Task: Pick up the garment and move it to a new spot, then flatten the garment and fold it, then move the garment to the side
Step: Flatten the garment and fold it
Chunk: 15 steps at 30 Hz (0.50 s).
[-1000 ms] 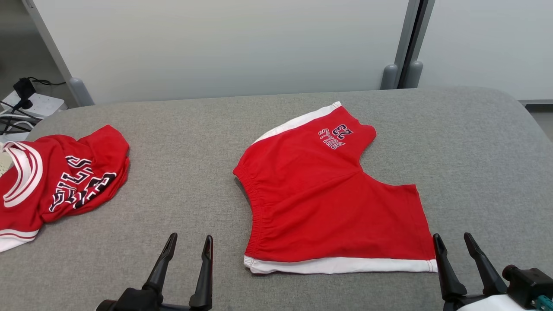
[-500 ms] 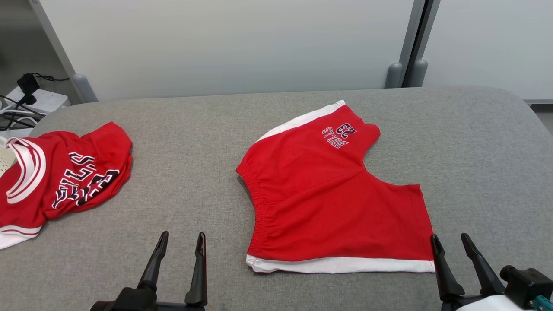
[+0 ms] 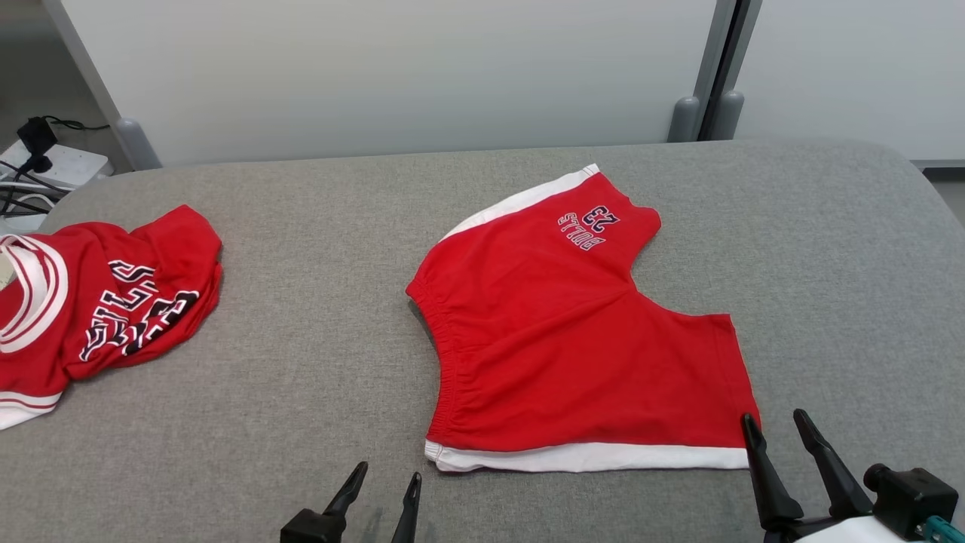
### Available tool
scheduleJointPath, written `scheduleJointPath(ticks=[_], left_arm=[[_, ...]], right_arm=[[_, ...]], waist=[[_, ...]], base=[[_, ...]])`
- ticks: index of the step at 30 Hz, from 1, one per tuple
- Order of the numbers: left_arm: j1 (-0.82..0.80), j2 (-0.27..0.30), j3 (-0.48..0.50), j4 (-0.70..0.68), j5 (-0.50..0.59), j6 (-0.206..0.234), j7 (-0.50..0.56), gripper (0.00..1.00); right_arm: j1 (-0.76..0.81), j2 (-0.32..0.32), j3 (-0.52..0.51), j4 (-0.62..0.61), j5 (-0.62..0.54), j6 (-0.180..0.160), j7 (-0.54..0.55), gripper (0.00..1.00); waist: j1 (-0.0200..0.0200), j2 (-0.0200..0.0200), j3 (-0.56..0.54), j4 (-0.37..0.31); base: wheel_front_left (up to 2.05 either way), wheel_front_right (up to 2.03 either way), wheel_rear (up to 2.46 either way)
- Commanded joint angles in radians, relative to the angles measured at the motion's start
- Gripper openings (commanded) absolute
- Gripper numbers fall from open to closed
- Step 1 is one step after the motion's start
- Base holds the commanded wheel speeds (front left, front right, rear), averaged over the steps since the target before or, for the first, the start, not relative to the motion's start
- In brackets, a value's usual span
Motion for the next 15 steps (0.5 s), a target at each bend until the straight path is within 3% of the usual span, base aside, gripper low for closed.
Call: scheduleJointPath(ticks=[1, 7, 15], left_arm=[[-0.079, -0.001, 0.017, 0.016, -0.001, -0.011, -0.006, 1.0], [-0.18, -0.001, -0.043, 0.163, -0.024, -0.045, -0.006, 1.0], [-0.257, -0.001, -0.072, 0.274, -0.038, -0.053, -0.006, 1.0]], right_arm=[[-0.034, -0.024, 0.025, -0.025, 0.012, 0.0, -0.006, 1.0], [-0.046, -0.036, 0.043, -0.026, 0.023, 0.0, -0.006, 1.0], [-0.067, -0.052, 0.057, -0.029, 0.031, 0.0, -0.006, 1.0]], waist=[[0.0, -0.0001, 0.007, -0.005], [0.0, -0.0001, 0.032, -0.025], [0.0, -0.0001, 0.061, -0.054]], base=[[0.0, 0.0, 0.0], [0.0, 0.0, 0.0], [0.0, 0.0, 0.0]])
